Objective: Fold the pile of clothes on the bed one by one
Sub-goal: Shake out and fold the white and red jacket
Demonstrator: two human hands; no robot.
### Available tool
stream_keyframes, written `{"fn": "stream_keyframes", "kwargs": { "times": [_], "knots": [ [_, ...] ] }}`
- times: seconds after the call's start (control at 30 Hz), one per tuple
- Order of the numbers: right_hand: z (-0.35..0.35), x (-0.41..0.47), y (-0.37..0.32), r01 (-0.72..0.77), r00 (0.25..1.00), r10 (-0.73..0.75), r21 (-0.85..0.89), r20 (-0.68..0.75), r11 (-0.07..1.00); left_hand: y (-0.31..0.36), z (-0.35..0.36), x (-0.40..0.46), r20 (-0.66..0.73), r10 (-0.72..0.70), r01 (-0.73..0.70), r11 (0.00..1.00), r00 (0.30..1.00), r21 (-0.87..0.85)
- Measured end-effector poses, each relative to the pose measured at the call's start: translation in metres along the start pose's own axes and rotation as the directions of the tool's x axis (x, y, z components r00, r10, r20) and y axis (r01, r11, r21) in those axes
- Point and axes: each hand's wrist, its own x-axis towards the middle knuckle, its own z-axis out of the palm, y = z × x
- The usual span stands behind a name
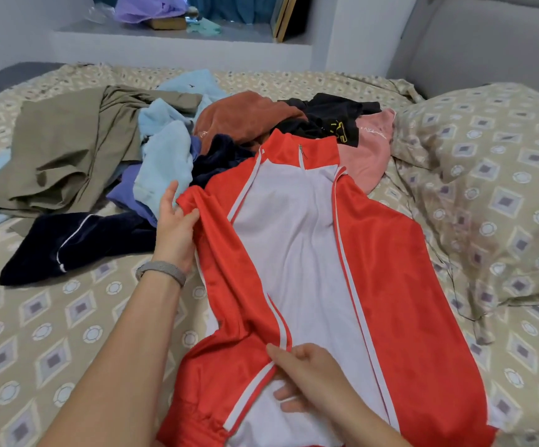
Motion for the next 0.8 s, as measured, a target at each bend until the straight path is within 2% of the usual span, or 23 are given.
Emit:
{"fn": "stream_keyframes", "kwargs": {
  "times": [0.1, 0.17, 0.2, 0.23, 0.3, 0.37, 0.47, 0.57, 0.63, 0.67, 0.73, 0.8],
  "knots": [
    [0.009, -0.001, -0.006, 0.06, 0.998, -0.061, -0.154, -0.001, 0.986, -0.017, -0.001, -0.001, -0.026, -0.055, 0.061, 0.933, 0.998, 0.354],
    [0.012, 0.002, -0.006, 0.122, 0.993, -0.119, -0.211, 0.024, 0.97, -0.031, 0.0, -0.014, -0.098, -0.088, 0.124, 0.876, 0.991, 0.467],
    [0.013, 0.002, -0.004, 0.147, 0.989, -0.141, -0.182, 0.049, 0.972, -0.037, -0.002, -0.019, -0.135, -0.111, 0.163, 0.864, 0.985, 0.476],
    [0.014, 0.001, -0.003, 0.161, 0.985, -0.153, -0.098, 0.084, 0.982, -0.044, -0.007, -0.022, -0.167, -0.152, 0.213, 0.864, 0.974, 0.456],
    [0.017, -0.003, 0.0, 0.096, 0.969, -0.142, 0.221, 0.202, 0.971, -0.046, -0.018, -0.025, -0.17, -0.29, 0.335, 0.857, 0.942, 0.391],
    [0.022, -0.01, 0.003, -0.015, 0.945, -0.156, 0.514, 0.288, 0.858, -0.04, -0.027, -0.029, -0.117, -0.36, 0.378, 0.856, 0.926, 0.352],
    [0.021, -0.019, 0.012, -0.021, 0.938, -0.236, 0.718, 0.256, 0.695, -0.029, -0.032, -0.044, 0.022, -0.37, 0.351, 0.898, 0.929, 0.264],
    [0.014, -0.028, 0.013, 0.024, 0.945, -0.274, 0.798, 0.178, 0.602, -0.024, -0.026, -0.062, 0.206, -0.493, 0.46, 0.867, 0.845, 0.19],
    [0.012, -0.028, 0.012, 0.03, 0.958, -0.24, 0.779, 0.155, 0.626, -0.023, -0.022, -0.074, 0.228, -0.571, 0.499, 0.811, 0.788, 0.306],
    [0.013, -0.026, 0.014, 0.034, 0.969, -0.204, 0.74, 0.141, 0.672, -0.024, -0.021, -0.081, 0.218, -0.591, 0.49, 0.785, 0.777, 0.38],
    [0.014, -0.018, 0.019, 0.052, 0.988, -0.129, 0.588, 0.089, 0.807, -0.03, -0.023, -0.093, 0.196, -0.611, 0.448, 0.728, 0.767, 0.519],
    [0.012, -0.013, 0.023, 0.043, 0.996, -0.068, 0.382, 0.052, 0.923, -0.038, -0.026, -0.101, 0.15, -0.6, 0.394, 0.672, 0.786, 0.627]
  ]
}}
